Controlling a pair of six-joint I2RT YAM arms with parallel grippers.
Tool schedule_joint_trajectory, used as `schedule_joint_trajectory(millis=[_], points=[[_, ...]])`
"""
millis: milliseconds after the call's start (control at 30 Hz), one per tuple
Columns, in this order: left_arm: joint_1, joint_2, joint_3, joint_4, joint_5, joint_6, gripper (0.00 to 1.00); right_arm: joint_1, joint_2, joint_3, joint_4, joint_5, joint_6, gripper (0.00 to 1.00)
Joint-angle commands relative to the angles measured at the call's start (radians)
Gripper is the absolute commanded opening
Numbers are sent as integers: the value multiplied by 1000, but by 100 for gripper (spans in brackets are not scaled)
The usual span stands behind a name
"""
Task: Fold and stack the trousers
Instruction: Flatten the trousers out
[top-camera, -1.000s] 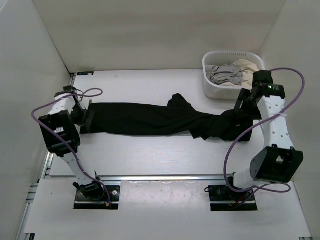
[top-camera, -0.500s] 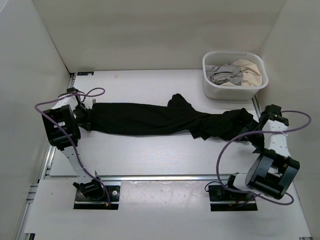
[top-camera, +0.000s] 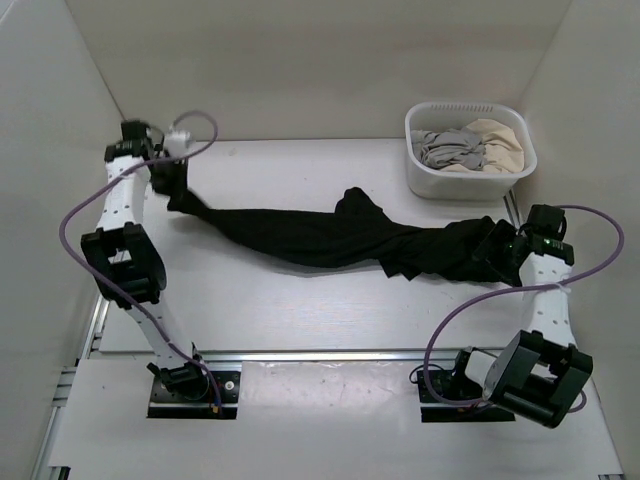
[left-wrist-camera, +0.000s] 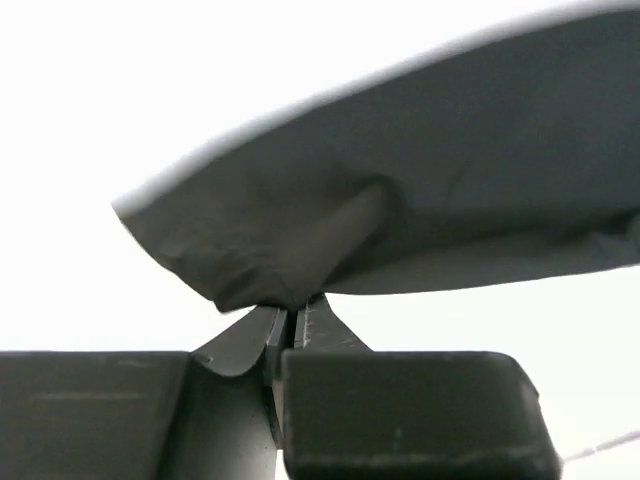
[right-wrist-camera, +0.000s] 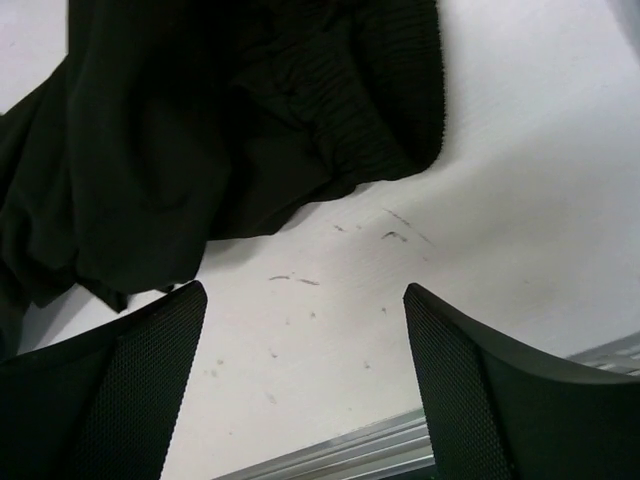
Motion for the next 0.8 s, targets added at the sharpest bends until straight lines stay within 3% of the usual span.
schedule_joint_trajectory(millis=[0,100,133,167,300,400,533,700,767], points=[[-132,-71,343,28,218,2,14,38,1,-21,56,-89,10,84],[-197,51,621,159,210,-132,14,169,33,32,83,-124,-6,84],[-212,75,669,266,173,-158,14,268,50,99,83,-103,-23,85],[-226,93,700,328,72,-208,14,324,96,141,63,-78,-60,86],[-286,208,871,434,-30,-233,14,576,257,341,-25,122,-145,99],[-332,172,844,434,-41,-233,14,755,398,454,-45,257,-178,99],[-343,147,844,446,-86,-223,14,902,564,572,-62,365,-212,98],[-343,129,844,456,-142,-199,14,1077,563,527,29,350,-266,93],[-343,129,878,456,-154,-199,14,1078,610,539,-17,371,-232,90]])
